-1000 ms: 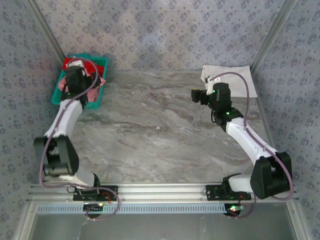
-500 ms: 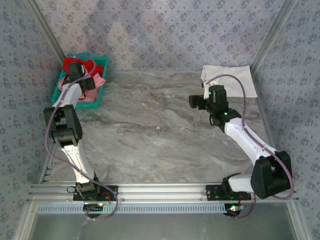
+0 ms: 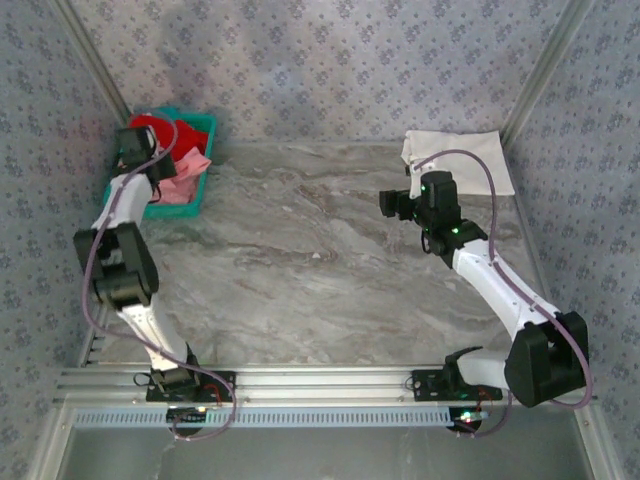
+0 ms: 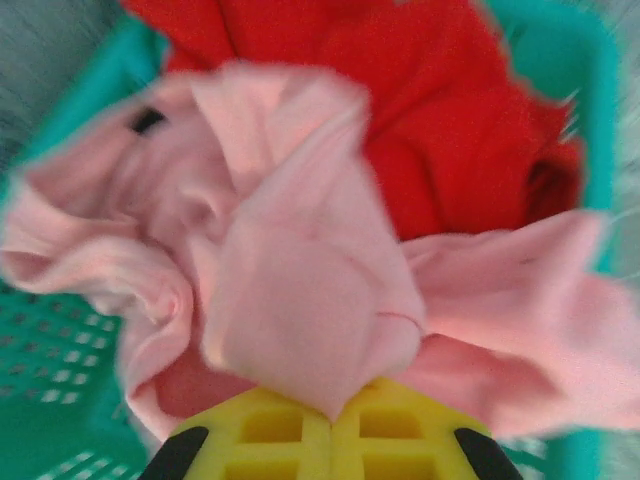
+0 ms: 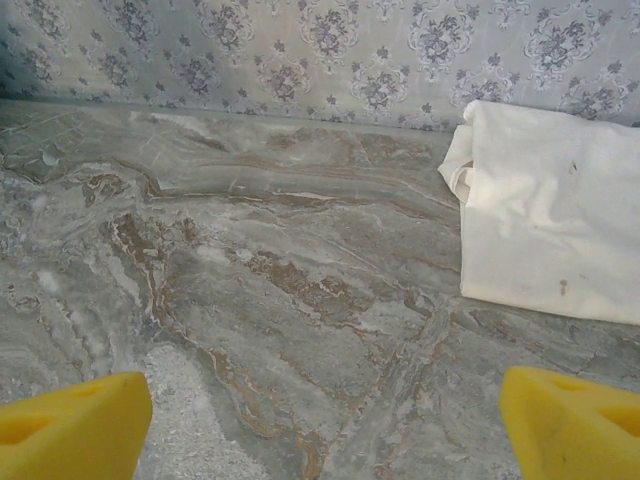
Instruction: Fold and stack the t-shirts
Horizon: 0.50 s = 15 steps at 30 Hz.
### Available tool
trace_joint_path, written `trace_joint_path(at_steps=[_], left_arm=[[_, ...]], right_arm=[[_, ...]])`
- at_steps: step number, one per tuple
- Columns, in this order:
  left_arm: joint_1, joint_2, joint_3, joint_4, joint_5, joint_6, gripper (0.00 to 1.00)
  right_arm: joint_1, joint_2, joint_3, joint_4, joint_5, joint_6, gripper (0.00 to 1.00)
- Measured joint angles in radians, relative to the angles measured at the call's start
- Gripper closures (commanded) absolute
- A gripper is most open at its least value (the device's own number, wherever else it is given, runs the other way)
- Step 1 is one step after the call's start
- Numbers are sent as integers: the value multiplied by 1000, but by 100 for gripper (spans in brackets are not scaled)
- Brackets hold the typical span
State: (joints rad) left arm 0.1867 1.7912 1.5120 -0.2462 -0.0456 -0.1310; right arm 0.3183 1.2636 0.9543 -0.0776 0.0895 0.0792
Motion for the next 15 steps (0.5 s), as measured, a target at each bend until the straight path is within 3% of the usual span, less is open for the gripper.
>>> trace_joint_path(at_steps=[5,8,15], left_arm=[[-36,-303,-1,47,-14,-27,100],[-93,-399,49,26,-8,-29,100],[-368,-474,135,-55,16,-9,100]], right_arm=[[10,-5,0,11,-1,3,9],[17,-6,0,28,0,4,9],[21,-5,25,37,0,16,10]])
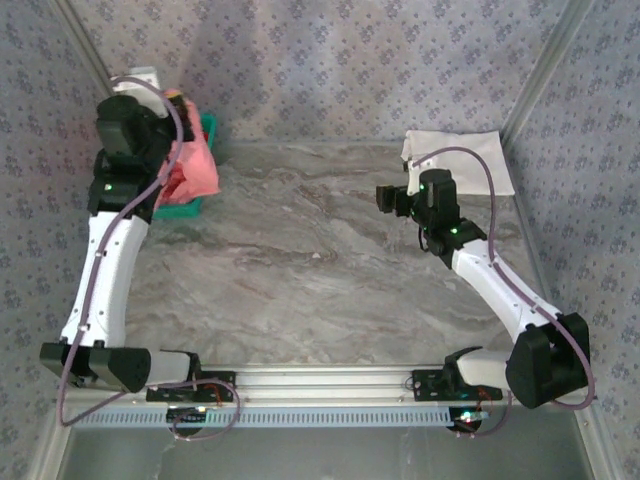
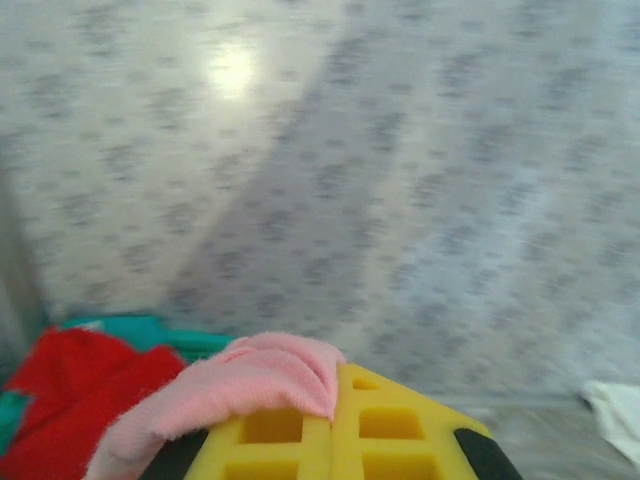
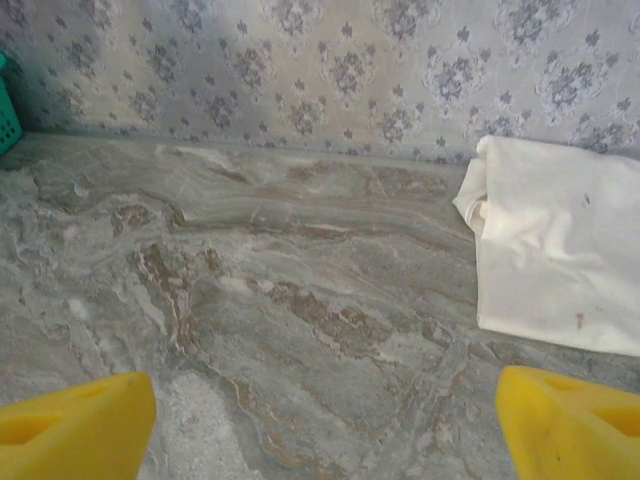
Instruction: Fold and stack the t-shirts
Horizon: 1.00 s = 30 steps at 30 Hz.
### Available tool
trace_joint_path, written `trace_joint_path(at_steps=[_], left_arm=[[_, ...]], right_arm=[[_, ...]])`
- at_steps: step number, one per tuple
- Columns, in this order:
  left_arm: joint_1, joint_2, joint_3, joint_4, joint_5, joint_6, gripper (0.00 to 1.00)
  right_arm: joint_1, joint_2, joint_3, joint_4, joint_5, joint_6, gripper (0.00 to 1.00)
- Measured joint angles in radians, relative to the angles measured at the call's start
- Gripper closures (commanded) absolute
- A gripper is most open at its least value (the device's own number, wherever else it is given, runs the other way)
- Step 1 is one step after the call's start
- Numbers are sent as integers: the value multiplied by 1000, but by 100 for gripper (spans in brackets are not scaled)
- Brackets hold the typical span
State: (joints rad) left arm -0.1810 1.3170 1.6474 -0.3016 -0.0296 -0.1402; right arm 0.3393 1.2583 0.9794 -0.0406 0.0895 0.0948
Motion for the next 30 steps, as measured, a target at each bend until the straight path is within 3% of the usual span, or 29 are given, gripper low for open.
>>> trace_joint_path(at_steps=[8,14,20,23,26,28,30], left_arm=[[-396,34,304,-133,-42,143,100],[-538,68,470,-189,-70,203,100],[-558,106,447,-219,-101,205,100],[-491,118,320,-190,-87,171,99],[-387,154,129,-108,-39,109,84],[-331,220,21,-62,-27,85,59],[-283,304,-41,-41,-18,64,50]], right_arm=[[0,-29,39,7,14,15,11],[-3,-79,39,3,36,23,12],[-17,-133,39,-19,54,35,12],[-19,-138,37,-25,54,49,12],[-19,-137,26,-28,53,61,12],[-19,-126,15,-36,53,72,12],[-19,-107,8,-47,49,79,12]])
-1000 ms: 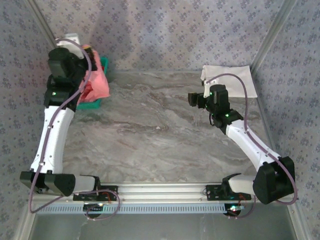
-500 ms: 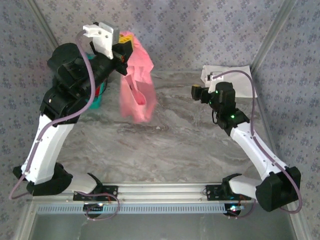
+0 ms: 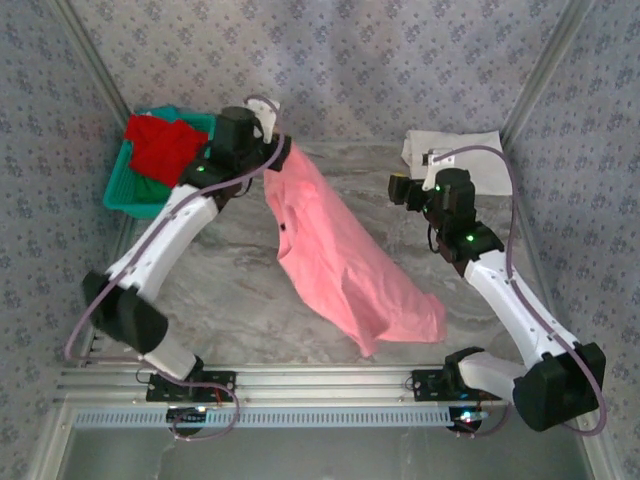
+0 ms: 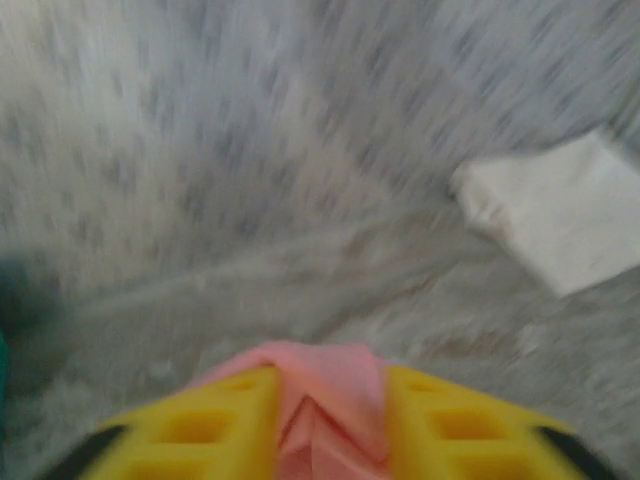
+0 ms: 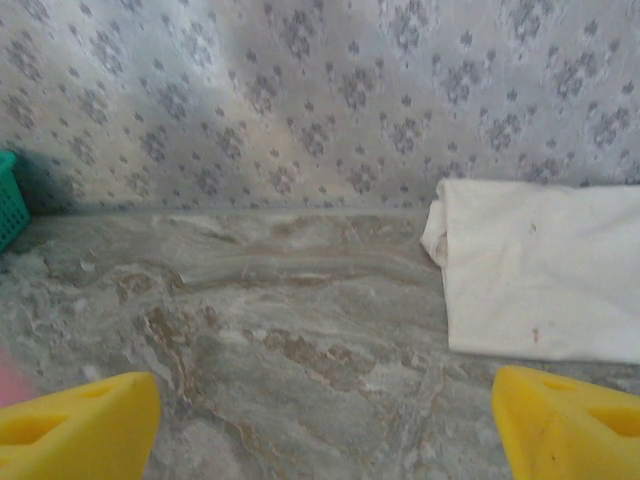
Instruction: Fold and stack the t-shirts
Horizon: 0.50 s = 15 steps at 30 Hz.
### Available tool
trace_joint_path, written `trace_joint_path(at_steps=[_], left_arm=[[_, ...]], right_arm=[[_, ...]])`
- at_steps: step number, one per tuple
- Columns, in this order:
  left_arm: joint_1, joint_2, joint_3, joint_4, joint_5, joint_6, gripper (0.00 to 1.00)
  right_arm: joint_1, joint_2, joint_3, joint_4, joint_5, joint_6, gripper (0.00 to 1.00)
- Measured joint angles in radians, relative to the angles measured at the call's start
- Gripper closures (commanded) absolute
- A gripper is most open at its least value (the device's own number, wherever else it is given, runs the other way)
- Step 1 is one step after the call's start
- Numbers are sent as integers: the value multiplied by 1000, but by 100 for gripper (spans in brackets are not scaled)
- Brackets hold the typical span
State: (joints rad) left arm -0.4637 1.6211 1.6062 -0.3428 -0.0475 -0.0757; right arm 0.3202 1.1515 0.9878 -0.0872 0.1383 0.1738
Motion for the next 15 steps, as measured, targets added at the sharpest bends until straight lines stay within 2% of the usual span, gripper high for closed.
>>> trace_joint_path(at_steps=[2,4,8,12,15], left_arm=[[43,61,-68,23,11,-27,48],[78,45,-196,82,14,-54,37],[103,-171,-492,165,28,-94,35],[88,-340,-558,183,66,-116,35],[74,-386,-642,243,90,-142,35]], right_arm=[[0,24,-9,-11,-17,6,11],[8,47,-11,-37,-33,6,11],[77,65,-24,-95,-69,3,16],[222,65,-63,-137,-116,-1,19],[399,79,-99,-185,-116,-1,20]])
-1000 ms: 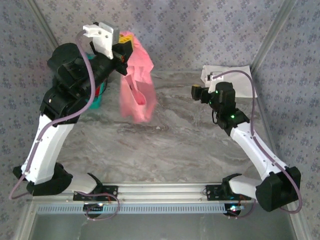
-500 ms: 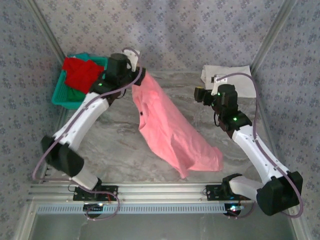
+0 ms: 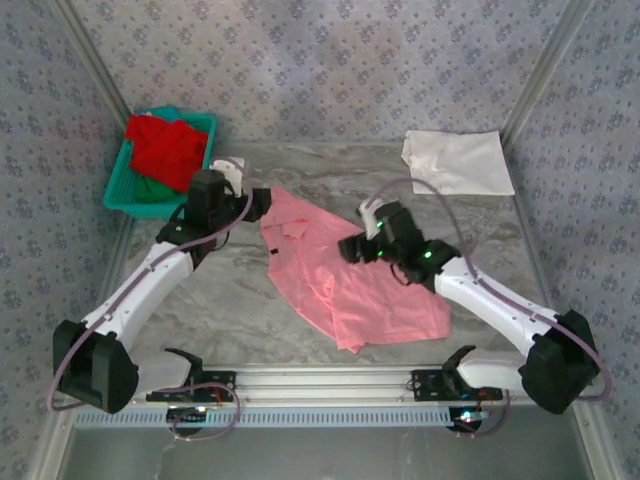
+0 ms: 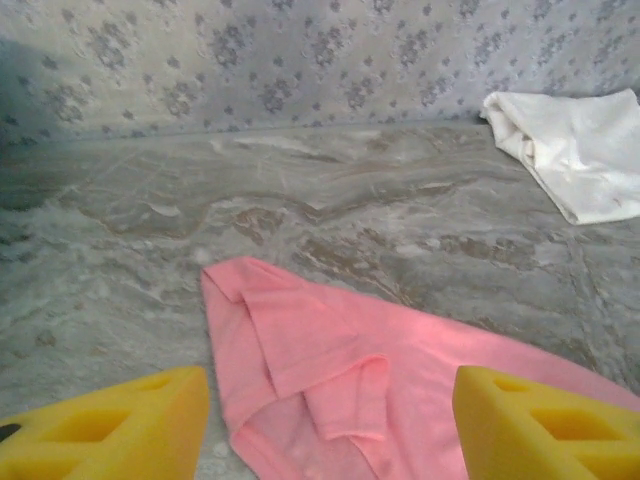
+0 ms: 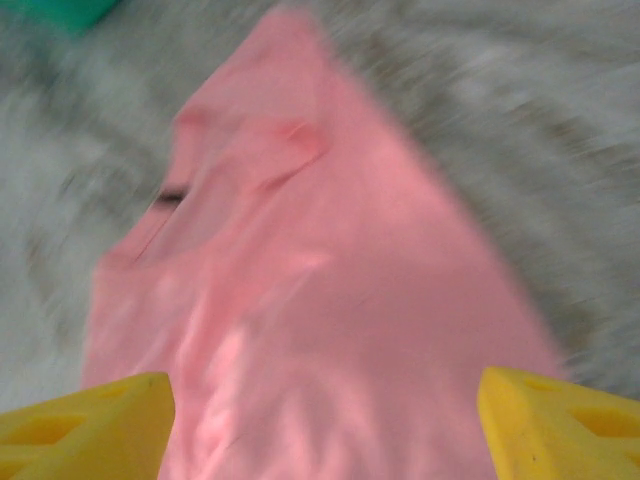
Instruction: Fold and stack the t-shirts
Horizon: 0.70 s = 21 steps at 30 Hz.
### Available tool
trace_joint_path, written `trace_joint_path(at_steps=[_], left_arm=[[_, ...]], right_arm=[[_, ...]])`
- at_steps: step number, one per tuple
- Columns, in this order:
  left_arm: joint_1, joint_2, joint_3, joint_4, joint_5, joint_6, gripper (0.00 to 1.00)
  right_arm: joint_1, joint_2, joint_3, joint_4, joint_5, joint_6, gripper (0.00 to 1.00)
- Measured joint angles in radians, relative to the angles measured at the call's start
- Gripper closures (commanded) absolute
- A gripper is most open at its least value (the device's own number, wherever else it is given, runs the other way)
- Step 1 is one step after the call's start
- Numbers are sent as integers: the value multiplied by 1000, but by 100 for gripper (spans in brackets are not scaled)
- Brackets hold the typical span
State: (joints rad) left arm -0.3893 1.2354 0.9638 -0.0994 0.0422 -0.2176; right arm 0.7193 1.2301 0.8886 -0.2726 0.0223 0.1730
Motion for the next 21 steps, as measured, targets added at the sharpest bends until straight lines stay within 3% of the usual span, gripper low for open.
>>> trace_joint_path(at_steps=[2,6,11,13,19,21], left_arm=[[-10,14,-80,12,20,-24,35],[-59,115,-181,-14,29,-68,36],[-102,196,-202,-23,39,-121,40],[-102,219,-210,-6,44,-146,46],[-133,260,-269,29,44,-217,50],[-147,260,-302,47,47,-241,53]], right_arm=[[122,28,-14,-33,16,15,21],[246,66,-61,-90,43,87,23],[294,110,-116,-131,45,184,26],[308,147,-118,-132,44,209,29],[317,248,-122,-123,37,261,38],[317,267,-122,-114,35,270,48]])
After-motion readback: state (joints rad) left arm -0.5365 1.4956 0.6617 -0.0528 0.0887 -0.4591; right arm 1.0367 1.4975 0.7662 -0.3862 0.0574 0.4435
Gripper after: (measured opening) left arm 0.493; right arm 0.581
